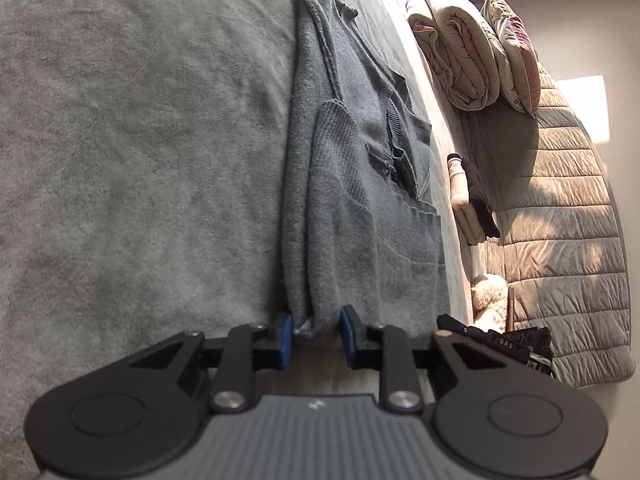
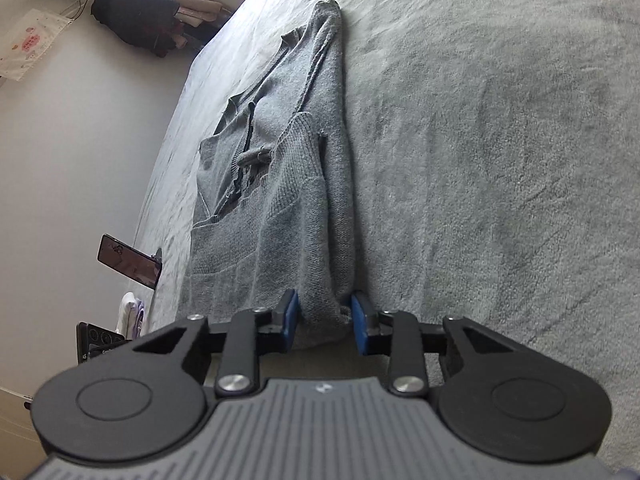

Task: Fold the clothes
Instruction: 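Lift the folded edge with both grippers and fold it over toward the collar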

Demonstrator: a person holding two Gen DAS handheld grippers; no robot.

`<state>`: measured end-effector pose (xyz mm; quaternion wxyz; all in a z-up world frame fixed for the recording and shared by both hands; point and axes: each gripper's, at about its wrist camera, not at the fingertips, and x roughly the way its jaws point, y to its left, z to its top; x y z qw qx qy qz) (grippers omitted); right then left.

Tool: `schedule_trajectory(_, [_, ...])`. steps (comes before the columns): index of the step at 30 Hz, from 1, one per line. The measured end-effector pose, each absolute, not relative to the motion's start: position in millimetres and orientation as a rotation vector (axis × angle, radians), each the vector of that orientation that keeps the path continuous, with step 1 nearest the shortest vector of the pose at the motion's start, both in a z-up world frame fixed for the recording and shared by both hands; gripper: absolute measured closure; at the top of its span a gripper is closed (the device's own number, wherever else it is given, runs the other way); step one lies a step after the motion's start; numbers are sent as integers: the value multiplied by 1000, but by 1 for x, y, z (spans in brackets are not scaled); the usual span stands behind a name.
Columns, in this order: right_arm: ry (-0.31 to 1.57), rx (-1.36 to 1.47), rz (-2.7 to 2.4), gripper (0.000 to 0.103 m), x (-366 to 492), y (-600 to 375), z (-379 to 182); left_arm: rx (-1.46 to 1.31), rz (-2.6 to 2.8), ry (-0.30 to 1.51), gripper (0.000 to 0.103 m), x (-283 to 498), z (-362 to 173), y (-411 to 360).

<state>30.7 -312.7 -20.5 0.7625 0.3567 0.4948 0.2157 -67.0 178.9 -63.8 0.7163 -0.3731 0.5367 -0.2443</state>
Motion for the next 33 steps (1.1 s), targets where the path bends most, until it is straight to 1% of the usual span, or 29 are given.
schedule_trajectory(1, [1078,791,472,80,32,-314,-22,-831,-544,1180,89,-68,-63,179])
schedule_trajectory(7, [1005,871,534,85,35,-317,1,-919,-616,1052,92,-72,-45,185])
schedule_trajectory(18, [845,985,631,85,51,-321,46,-1086,-701,800,92,-47,-2,191])
schedule_trajectory(25, [767,1000,644,85,81,-324,69,-1126,-693,720,92,-11,15,191])
schedule_trajectory(33, [691,1045,609,85,126,-326,75,-1133,-655,650,92,41,27,184])
